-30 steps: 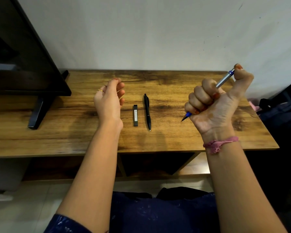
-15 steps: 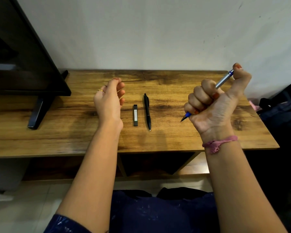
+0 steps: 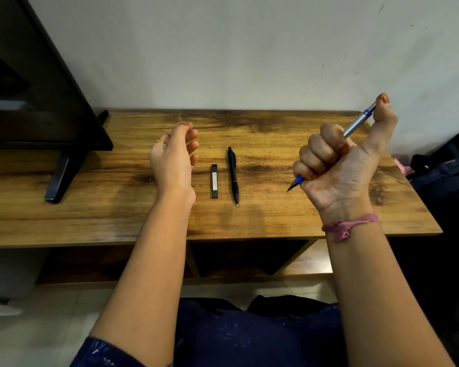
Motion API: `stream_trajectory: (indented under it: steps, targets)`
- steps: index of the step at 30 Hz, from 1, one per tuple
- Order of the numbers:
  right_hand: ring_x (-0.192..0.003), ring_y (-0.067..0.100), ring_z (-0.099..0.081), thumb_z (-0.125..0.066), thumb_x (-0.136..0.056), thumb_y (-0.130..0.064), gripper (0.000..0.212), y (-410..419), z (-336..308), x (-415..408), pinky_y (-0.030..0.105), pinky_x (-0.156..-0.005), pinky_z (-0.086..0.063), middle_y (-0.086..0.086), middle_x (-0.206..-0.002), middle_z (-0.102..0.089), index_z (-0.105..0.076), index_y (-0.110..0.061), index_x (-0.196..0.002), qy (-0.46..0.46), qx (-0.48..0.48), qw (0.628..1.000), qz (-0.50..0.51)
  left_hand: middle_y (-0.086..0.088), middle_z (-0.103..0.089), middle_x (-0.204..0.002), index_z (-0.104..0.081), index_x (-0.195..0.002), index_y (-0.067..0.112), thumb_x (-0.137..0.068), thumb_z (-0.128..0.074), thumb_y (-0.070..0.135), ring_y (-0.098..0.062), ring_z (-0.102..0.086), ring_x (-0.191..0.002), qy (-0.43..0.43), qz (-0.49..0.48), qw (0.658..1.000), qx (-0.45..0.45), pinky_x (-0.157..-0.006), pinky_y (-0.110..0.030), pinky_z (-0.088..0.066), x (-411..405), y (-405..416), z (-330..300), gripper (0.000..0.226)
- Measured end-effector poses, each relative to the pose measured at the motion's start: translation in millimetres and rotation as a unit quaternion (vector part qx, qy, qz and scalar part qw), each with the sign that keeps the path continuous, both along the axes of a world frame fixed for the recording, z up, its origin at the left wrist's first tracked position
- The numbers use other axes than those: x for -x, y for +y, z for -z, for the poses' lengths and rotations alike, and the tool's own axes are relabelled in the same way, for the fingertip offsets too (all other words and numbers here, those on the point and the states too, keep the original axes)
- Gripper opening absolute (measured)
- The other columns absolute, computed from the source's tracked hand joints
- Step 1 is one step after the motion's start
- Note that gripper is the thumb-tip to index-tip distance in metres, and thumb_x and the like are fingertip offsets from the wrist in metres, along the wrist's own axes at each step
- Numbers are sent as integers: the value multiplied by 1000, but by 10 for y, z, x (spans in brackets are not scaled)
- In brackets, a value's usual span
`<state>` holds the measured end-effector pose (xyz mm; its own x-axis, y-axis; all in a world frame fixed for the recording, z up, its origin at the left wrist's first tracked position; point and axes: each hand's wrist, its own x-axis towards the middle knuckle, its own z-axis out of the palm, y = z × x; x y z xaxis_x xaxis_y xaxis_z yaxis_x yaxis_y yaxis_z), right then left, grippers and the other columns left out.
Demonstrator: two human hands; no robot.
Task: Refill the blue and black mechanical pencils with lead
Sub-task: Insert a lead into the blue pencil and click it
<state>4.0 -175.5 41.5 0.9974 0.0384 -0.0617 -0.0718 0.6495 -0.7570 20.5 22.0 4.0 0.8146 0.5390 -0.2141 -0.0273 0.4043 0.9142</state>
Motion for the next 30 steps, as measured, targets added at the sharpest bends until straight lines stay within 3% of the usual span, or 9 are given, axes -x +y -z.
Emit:
stream_trajectory:
  steps: [30]
  targets:
    - [-40, 11, -7, -26, -84, -73, 59, 86, -6, -36, 23, -41, -7, -9, -43, -14, -19, -24, -52, -15, 7, 1000, 2, 9, -73, -77, -68, -91, 21, -83, -67, 24, -4, -63, -71, 4, -3, 1000, 2, -60, -20, -48, -23, 84, 0, 9]
